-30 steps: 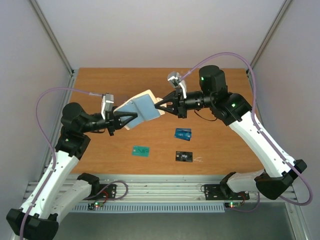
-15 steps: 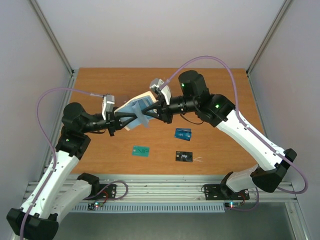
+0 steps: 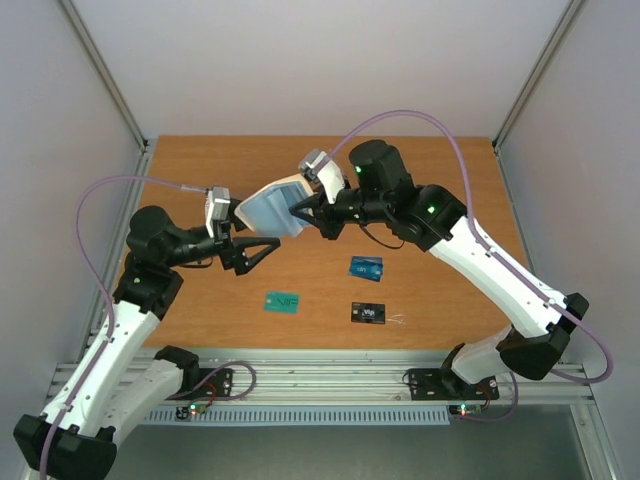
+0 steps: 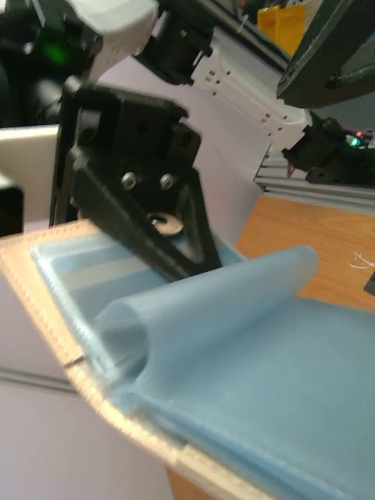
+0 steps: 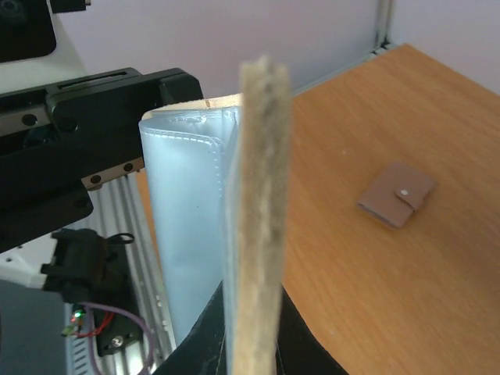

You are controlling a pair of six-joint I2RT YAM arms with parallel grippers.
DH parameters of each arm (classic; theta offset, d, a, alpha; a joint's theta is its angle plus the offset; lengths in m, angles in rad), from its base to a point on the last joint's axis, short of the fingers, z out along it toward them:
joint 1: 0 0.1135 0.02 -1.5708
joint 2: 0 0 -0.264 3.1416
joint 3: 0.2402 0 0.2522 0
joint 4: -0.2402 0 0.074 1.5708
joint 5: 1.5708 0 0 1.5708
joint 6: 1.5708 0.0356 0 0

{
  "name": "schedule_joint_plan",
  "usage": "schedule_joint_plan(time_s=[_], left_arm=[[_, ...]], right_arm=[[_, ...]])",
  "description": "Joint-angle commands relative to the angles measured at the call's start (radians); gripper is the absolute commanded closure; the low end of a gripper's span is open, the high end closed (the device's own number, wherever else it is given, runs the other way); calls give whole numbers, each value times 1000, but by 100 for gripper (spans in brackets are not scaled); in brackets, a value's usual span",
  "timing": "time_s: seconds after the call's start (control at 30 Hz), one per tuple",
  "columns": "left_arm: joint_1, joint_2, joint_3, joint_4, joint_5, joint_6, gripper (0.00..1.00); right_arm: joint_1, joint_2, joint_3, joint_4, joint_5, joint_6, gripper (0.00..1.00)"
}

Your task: Take the credit cards out of the card holder

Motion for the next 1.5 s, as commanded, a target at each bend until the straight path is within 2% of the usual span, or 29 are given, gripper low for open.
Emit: schedule_joint_plan(time_s=[0.0,0.1,0.2,0.23,0.27,0.3,0.4,0.43,0.47,0.53,0.63,0.7,0.83,0.97,1.13,1.3,1.47], left_arm=[[-2,3,4,29,-152,-74,1],[-1,16,21,-16,-280,-102,1],[-1,23,26,-16,-283,-103,1],[-1,23,25,-12,-273,-105,5],[0,22,24,-10,-261,-105,12],[-1,23,22,-10,-247,-104,25],[0,18,15,-10,-217,-100,83],[0,16,15,-10,-214,-102,96],[0,17,13,-8,-211,-102,99],[0,16,13,-4,-203,-100,100],[1,15,12,16,-167,-105,100],[1,13,11,30,-134,-105,100],[1,11,11,37,-120,-106,100],[1,8,10,42,-100,-101,100],[1,4,12,51,-97,-98,100],[1,-1,6,68,-67,-100,100],[0,-9,0,79,-46,-97,100]], right_arm=[[79,27,68,-59,230,-46,99],[116,37,82,-64,232,-85,99],[136,43,84,-76,231,-116,99],[136,44,86,-85,223,-122,99],[136,40,83,-89,217,-128,99],[135,30,75,-87,212,-133,99],[110,-5,46,-66,132,-140,96],[93,-15,39,-62,81,-131,91],[73,-24,30,-60,43,-119,86],[34,-48,4,-51,-14,-97,75],[-39,-80,-32,-33,-107,-64,63],[-80,-88,-38,-35,-149,-49,62],[-90,-81,-33,-46,-160,-46,63],[-95,-71,-22,-38,-157,-34,72],[-96,-42,7,-56,-137,-33,73],[-96,-29,8,-50,-90,-21,85],[-136,-50,7,-43,-91,-16,86]])
